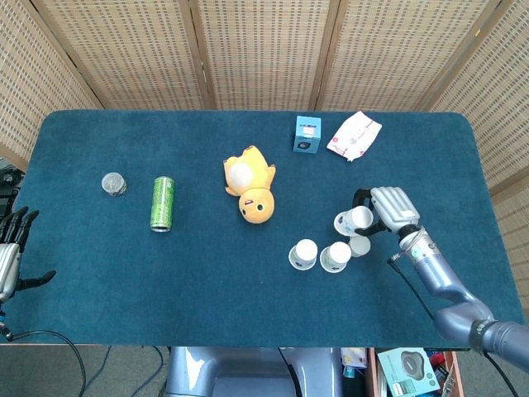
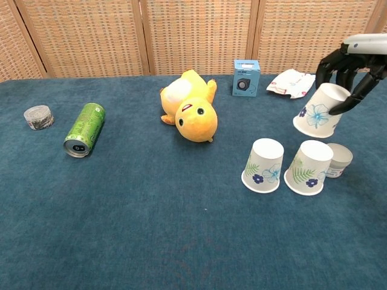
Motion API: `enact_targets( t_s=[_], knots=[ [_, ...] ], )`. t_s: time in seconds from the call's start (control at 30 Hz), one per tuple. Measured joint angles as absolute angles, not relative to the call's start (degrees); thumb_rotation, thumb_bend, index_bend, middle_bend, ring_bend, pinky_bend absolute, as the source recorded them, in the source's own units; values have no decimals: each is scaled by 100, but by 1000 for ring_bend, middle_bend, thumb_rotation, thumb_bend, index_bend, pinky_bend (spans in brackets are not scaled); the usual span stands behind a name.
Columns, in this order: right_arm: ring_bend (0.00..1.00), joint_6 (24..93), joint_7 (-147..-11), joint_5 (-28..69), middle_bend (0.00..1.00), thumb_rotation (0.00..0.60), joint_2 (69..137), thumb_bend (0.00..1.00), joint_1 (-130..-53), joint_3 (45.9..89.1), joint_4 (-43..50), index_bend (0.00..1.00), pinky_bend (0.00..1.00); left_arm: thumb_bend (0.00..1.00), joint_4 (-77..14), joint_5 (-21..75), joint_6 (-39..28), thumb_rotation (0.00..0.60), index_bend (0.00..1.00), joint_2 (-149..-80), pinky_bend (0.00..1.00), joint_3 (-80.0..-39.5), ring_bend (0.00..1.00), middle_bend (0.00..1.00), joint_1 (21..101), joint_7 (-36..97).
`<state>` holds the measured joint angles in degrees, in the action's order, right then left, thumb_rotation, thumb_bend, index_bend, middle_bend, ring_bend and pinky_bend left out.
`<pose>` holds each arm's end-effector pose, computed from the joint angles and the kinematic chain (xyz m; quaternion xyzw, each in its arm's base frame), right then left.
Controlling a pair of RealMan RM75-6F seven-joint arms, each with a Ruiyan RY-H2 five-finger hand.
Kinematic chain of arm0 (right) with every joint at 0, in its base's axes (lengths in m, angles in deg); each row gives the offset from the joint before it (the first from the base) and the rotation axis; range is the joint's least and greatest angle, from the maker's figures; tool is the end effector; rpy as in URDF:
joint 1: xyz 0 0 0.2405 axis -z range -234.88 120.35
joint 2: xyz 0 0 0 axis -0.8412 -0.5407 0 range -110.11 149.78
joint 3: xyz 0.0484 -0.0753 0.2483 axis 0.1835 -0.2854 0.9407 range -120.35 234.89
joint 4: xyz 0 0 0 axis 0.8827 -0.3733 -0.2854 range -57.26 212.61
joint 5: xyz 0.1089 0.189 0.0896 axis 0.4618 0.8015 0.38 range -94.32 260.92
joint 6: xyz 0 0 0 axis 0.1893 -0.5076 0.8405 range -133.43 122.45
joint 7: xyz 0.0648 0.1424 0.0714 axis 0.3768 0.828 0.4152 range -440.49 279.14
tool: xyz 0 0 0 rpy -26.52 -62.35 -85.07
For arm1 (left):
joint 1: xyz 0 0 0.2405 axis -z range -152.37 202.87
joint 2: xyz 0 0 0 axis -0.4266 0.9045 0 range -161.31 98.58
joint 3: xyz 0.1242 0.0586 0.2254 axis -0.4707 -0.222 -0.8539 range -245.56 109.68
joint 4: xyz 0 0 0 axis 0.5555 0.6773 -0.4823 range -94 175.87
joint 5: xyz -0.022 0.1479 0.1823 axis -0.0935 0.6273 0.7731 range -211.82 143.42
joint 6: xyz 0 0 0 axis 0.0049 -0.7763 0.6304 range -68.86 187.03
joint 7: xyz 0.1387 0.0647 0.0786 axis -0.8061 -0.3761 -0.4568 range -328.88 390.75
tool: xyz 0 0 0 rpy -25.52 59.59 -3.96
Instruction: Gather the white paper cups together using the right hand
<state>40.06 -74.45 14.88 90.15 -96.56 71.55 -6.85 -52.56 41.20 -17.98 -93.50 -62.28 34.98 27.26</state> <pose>-0.2062 -0.4234 0.0628 0.6803 -0.4599 0.3895 0.4172 -0.3396 0.2498 0.1468 -0.5840 -0.4105 -0.3399 0.6123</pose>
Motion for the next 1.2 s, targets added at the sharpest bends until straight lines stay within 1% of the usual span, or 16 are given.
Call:
enact_targets(
  t_s=[0.13, 0.23, 0.37, 0.53, 0.73, 1.2],
  knots=[
    [544, 4138, -7667, 1392, 581, 600, 8654, 283, -9660, 7205, -1585, 507, 496, 70, -5257, 4140, -1810, 600, 0, -9333, 0, -6232, 0, 0, 3490, 2774],
    [544, 4221, -8081, 1405, 581, 600, 8549, 286, -9705, 7203, -2023, 507, 496, 71, -5249, 4162, -1817, 600, 0, -9316, 0, -6237, 0, 0, 3483, 2828],
    [544, 4311, -8834, 1595, 585, 600, 8564, 286, -9819, 7157, -2403, 513, 496, 71, -5234, 4189, -1816, 600, 0, -9285, 0, -6247, 0, 0, 3473, 2924],
    [544, 4463, -9649, 2141, 586, 600, 8582, 294, -9974, 7054, -2821, 514, 496, 71, -5238, 4225, -1825, 600, 0, -9258, 0, -6254, 0, 0, 3466, 2981],
    [543, 4629, -9904, 2382, 585, 600, 8519, 295, -10017, 6902, -3023, 514, 496, 70, -5229, 4243, -1799, 600, 0, -9252, 0, -6267, 0, 0, 3477, 2999],
    [544, 4745, -10157, 2588, 584, 600, 8620, 295, -10110, 6762, -2978, 514, 496, 71, -5255, 4249, -1813, 600, 0, -9267, 0, -6278, 0, 0, 3479, 2931]
  ],
)
